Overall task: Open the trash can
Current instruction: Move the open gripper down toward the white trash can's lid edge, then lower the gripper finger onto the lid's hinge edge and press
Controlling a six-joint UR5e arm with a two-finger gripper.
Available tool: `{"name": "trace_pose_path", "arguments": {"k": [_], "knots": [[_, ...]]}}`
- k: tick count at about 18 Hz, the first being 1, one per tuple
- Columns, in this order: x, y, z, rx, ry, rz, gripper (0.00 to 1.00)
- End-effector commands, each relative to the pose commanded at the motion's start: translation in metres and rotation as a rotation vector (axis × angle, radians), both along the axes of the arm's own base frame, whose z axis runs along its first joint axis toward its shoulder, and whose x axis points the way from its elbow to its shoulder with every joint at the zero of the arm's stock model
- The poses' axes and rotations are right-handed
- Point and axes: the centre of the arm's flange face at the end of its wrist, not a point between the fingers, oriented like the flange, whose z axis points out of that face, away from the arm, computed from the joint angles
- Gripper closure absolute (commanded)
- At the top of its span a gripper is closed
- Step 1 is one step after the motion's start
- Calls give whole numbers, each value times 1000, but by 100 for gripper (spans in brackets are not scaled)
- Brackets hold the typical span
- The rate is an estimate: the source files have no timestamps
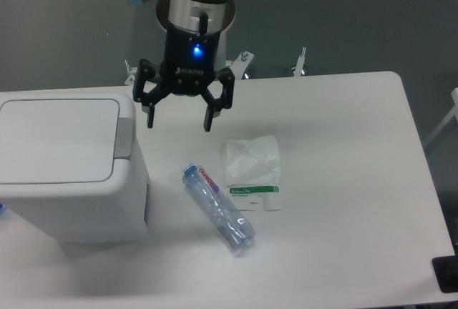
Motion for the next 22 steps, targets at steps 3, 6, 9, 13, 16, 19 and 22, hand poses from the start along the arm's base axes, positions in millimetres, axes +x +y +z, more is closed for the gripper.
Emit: {"name": "trace_pose_path", "arguments": {"k": [3,6,9,13,16,19,22], "knots": [[3,3,-2,-3,-3,-9,0],[5,7,-6,-3,-3,-17,0],[8,13,-11,-8,-8,-28,0],[9,14,-13,-10,-11,-28,0],[10,14,-12,-9,-9,-32,0],[9,15,-13,-10,-11,-30,0],[9,15,-13,-10,-10,-32,0]]}}
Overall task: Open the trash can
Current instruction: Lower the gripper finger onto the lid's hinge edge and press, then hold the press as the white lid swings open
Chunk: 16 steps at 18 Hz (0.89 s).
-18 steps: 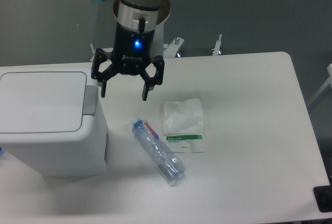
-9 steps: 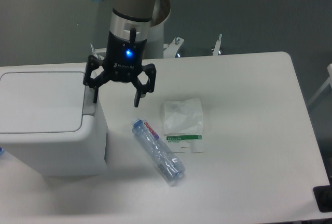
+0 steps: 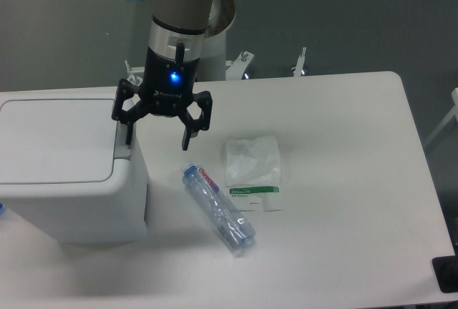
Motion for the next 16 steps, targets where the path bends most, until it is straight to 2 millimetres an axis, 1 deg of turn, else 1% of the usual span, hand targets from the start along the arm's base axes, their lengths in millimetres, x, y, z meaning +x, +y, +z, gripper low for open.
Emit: {"name": "trace_pose_path", "arguments": {"k": [5,10,16], "knots": [[0,1,0,1,1,0,0],[-3,3,-4,0,0,0,0],[-4,3,-4,0,0,5,0]]}}
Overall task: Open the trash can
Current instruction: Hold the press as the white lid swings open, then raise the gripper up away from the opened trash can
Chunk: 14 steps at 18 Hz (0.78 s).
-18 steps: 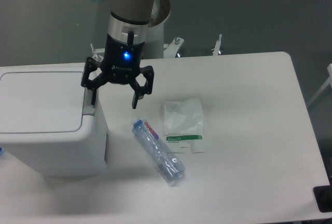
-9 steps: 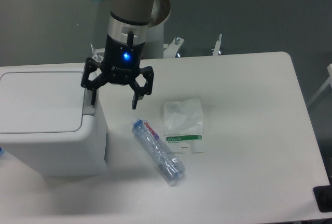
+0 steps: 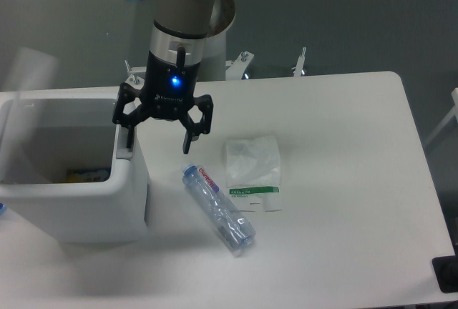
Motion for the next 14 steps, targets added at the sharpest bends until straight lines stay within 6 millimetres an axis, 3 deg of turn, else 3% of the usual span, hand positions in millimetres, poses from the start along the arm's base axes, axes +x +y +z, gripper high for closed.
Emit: {"name": "trace_pose_path", "arguments": {"k": [3,7,10,14], "knots": [[4,-5,11,16,11,5,0],[2,-15,47,67,65,25,0],[-45,-25,69,97,137,66,0],[-72,-40,56,-43,292,58,0]]}}
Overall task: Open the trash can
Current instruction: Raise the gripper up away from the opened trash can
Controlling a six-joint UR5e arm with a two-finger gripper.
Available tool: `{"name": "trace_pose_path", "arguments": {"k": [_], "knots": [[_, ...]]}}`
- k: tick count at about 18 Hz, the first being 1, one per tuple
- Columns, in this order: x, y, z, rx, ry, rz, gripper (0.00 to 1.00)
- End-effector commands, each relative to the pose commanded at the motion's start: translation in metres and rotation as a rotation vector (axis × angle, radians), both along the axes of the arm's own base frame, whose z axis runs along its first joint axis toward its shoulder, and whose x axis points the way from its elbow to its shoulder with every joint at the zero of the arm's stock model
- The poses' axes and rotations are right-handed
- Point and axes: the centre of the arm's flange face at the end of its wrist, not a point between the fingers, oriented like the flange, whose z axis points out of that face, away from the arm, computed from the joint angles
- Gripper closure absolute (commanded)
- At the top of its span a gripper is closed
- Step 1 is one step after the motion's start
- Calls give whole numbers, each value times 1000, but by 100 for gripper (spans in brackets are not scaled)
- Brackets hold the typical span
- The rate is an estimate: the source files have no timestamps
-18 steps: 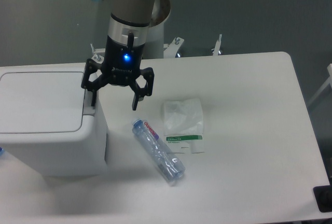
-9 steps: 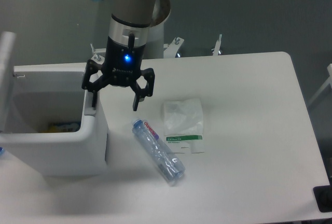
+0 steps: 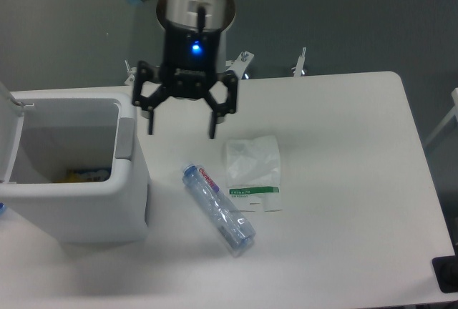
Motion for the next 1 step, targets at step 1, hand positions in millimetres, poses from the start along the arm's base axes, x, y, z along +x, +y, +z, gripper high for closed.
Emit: {"name": "trace_pose_path", "arguments": {"k": [1], "knots": [[-4,-4,-5,-51,43,-9,0]]}}
